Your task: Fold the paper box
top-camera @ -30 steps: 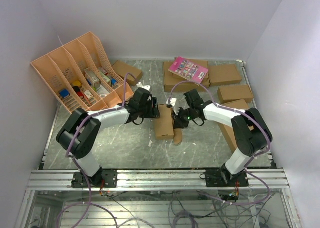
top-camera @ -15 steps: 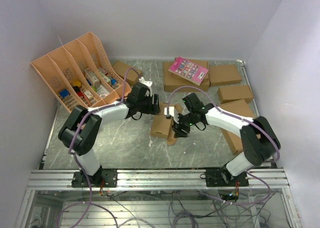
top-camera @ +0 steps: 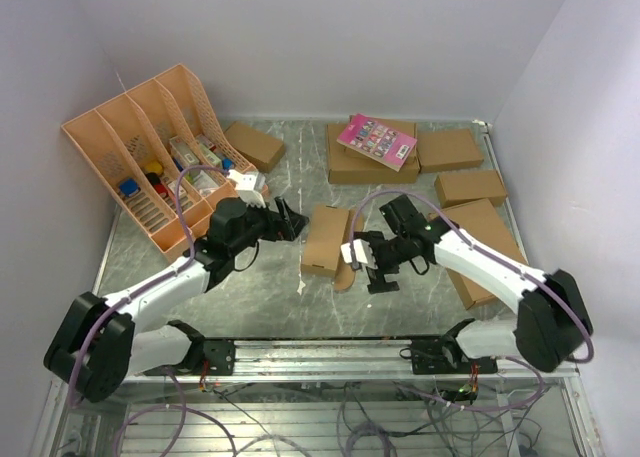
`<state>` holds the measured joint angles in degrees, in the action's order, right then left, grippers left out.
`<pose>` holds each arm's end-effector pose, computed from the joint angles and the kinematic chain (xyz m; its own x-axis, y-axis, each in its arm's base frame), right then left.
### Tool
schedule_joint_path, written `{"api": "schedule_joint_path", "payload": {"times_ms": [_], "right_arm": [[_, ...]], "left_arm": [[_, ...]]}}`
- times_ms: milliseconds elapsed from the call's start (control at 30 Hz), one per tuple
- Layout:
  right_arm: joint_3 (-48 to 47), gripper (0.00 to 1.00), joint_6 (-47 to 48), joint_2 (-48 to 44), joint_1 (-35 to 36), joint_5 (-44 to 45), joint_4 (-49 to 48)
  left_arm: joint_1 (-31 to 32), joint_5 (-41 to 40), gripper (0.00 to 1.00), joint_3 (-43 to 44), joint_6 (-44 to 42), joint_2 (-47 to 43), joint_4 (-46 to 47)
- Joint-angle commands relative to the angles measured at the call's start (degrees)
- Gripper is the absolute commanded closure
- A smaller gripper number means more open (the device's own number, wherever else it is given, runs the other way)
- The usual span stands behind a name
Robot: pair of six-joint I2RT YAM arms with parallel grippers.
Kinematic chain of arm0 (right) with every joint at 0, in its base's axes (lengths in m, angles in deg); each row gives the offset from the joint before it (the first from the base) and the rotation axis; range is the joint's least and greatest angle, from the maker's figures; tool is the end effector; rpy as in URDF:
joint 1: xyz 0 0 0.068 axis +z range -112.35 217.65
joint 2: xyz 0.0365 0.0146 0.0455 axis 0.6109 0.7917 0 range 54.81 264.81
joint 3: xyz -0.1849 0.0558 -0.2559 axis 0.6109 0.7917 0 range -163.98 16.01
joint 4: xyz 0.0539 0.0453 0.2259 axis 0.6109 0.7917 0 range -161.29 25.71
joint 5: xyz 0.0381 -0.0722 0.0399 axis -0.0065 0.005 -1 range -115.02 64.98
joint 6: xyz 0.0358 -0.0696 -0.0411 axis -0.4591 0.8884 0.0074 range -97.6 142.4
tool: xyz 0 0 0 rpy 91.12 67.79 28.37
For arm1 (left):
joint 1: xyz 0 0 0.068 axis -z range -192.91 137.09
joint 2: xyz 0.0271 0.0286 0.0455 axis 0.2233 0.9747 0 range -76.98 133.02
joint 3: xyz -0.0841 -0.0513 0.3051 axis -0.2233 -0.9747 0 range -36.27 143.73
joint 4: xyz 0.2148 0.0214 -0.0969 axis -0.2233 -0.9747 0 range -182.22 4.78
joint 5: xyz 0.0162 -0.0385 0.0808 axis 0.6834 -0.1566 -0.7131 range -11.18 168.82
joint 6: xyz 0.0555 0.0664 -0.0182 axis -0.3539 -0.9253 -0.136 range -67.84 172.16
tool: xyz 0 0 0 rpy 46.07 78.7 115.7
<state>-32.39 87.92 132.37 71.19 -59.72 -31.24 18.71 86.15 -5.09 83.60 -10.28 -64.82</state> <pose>0.1600 0.1597 0.2358 0.2437 -0.7361 -0.6315 -0.9672 -0.2323 -0.1024 0.2123 -0.1424 0.2835 -0.5155 -0.2903 -0.8062 0.4173 0.7367 -0.5321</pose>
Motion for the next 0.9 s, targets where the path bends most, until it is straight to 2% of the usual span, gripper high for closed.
{"api": "schedule_joint_path", "payload": {"times_ms": [0, 133, 200, 333, 467, 600, 867], "right_arm": [[5.86, 0.00, 5.05, -6.99, 1.27, 2.45, -4.89], [12.86, 0.00, 2.83, -11.57, 5.27, 4.41, -13.12], [16.55, 0.03, 0.29, -13.65, 9.80, 6.76, -18.90], [21.94, 0.27, -4.16, -14.94, 15.84, 11.55, -30.71], [22.73, 0.45, -6.05, -10.08, 18.23, 14.96, -37.65], [25.53, 0.50, -4.21, -8.93, 18.77, 16.73, -44.29], [28.14, 0.60, -2.38, -4.90, 20.32, 18.53, -50.91]], "left_arm": [[-0.82, 5.11, 0.01, -2.81, 4.09, -3.39, 6.99], [-0.77, 5.94, 0.07, -3.99, 2.77, -4.67, 4.19], [-0.79, 6.31, 0.10, -5.12, 3.38, -4.14, 4.96], [-0.77, 8.16, 0.18, -5.46, 3.77, -0.17, 6.27], [-0.70, 8.45, 0.21, -5.60, 2.29, 3.87, 6.19], [-0.68, 8.92, 0.22, -5.50, 1.37, 6.58, 6.84], [-0.68, 9.54, 0.24, -6.62, 1.75, 8.99, 9.67]]}}
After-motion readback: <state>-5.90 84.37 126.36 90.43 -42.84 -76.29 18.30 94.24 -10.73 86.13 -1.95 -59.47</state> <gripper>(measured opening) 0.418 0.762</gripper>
